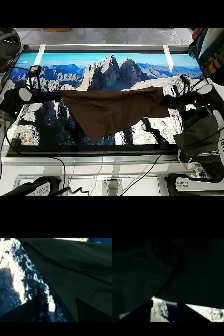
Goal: Fold the clothes and pants, and hang the long-sleeved shirts on hangers.
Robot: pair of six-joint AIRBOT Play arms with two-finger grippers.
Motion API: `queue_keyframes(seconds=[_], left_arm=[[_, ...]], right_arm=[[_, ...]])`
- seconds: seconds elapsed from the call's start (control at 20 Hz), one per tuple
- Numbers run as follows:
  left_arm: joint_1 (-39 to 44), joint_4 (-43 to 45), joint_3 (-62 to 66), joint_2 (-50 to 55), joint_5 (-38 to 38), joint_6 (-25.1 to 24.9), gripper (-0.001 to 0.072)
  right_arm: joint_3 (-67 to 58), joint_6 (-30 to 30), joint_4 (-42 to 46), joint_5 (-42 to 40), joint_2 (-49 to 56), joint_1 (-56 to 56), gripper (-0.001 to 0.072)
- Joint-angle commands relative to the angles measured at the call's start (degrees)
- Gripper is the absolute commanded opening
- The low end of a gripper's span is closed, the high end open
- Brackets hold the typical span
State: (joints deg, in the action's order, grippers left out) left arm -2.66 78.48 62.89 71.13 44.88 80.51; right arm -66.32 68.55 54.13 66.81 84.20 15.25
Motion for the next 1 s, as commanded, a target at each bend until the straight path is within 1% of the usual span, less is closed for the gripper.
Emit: queue_keyframes(seconds=[0.0,0.05,0.1,0.15,0.2,0.3,0.4,0.5,0.6,0.65,0.7,0.75,0.95], left_arm=[[-0.1,-2.3,-1.1,-4.5,4.7,0.3,0.0539],[-0.1,-2.3,-2.2,-6.1,5.6,0.3,0.0539],[-0.1,-2.6,-3.6,-7.7,6.2,0.3,0.0539],[0.0,-4.0,-5.2,-9.2,6.4,0.3,0.0539],[0.0,-6.1,-6.8,-10.5,6.4,0.3,0.0539],[0.1,-9.4,-9.1,-11.8,6.5,0.3,0.0540],[0.1,-11.7,-10.4,-11.8,7.0,0.3,0.0540],[0.1,-12.2,-11.2,-11.8,7.6,0.3,0.0540],[0.0,-12.2,-11.2,-11.8,7.8,0.3,0.0540],[0.0,-12.1,-11.2,-11.8,7.8,0.3,0.0540],[-0.1,-12.1,-11.2,-11.8,7.9,0.3,0.0540],[-0.1,-12.1,-11.2,-11.8,7.9,0.3,0.0540],[0.0,-12.1,-11.2,-11.8,8.0,0.3,0.0540]], right_arm=[[10.8,-5.6,-10.9,8.2,-1.5,0.0,0.0327],[15.5,-7.3,-16.6,7.5,-2.1,0.0,0.0329],[19.3,-8.4,-21.7,6.2,-2.5,-0.5,0.0387],[22.6,-9.0,-25.9,4.3,-2.6,-1.5,0.0533],[24.6,-9.6,-28.0,2.0,-2.6,-3.0,0.0558],[26.6,-9.5,-28.3,-3.7,-2.6,-7.3,0.0554],[26.6,-7.4,-28.9,-9.5,-2.5,-12.8,0.0546],[26.6,-1.0,-27.9,-17.0,-2.4,-17.7,0.0545],[26.6,8.3,-26.5,-23.7,-2.4,-20.3,0.0544],[26.6,10.5,-26.6,-25.7,-2.4,-20.6,0.0543],[26.6,10.7,-26.8,-26.4,-2.4,-20.6,0.0510],[26.6,10.6,-26.6,-27.1,-2.4,-20.6,0.0430],[26.6,9.8,-26.4,-32.2,-2.4,-20.7,0.0423]])
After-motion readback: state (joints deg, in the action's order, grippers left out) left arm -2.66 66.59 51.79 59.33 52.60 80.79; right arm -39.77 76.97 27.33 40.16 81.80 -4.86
